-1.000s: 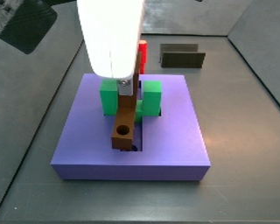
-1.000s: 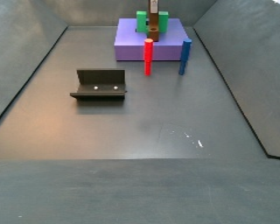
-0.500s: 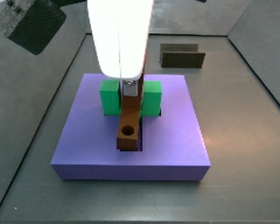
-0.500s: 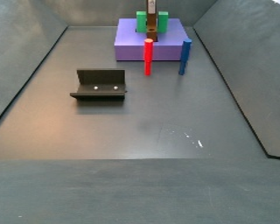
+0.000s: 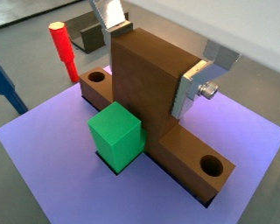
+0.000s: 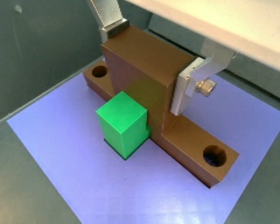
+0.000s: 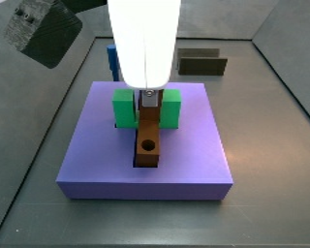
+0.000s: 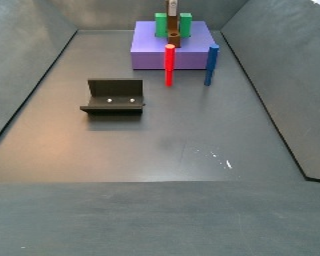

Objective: Pick up the brown object. Move up. Move to above the board. Insert the brown object.
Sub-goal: Insert the brown object.

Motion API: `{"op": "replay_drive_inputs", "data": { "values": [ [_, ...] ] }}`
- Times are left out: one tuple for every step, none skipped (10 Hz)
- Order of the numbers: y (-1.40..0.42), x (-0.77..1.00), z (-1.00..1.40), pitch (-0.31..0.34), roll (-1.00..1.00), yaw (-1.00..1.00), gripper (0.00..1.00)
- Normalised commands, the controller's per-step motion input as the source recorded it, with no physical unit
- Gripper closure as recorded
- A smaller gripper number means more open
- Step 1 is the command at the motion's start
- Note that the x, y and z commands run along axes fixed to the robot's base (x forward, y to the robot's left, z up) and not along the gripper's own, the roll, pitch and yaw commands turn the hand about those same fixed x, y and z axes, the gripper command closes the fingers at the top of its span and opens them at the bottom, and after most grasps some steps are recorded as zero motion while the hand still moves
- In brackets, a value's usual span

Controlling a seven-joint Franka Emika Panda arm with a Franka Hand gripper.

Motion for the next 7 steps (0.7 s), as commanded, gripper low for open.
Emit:
{"op": "replay_drive_inputs", "data": {
  "values": [
    [0.00,0.00,-0.22,-0.154,0.01,0.00,1.00],
    [0.00,0.00,-0.33,-0.083,0.00,0.00,1.00],
    [0.00,0.00,-0.39,-0.049,-0.12,-0.14,1.00],
    [0.00,0.00,-0.42,-0.116,-0.19,-0.14,1.00],
    [0.00,0.00,-0.44,-0.206,-0.19,-0.10,1.00],
    [0.00,-0.02,-0.43,-0.200,-0.08,-0.03,1.00],
    [0.00,0.02,0.00,0.000,0.00,0.00,1.00]
  ]
}}
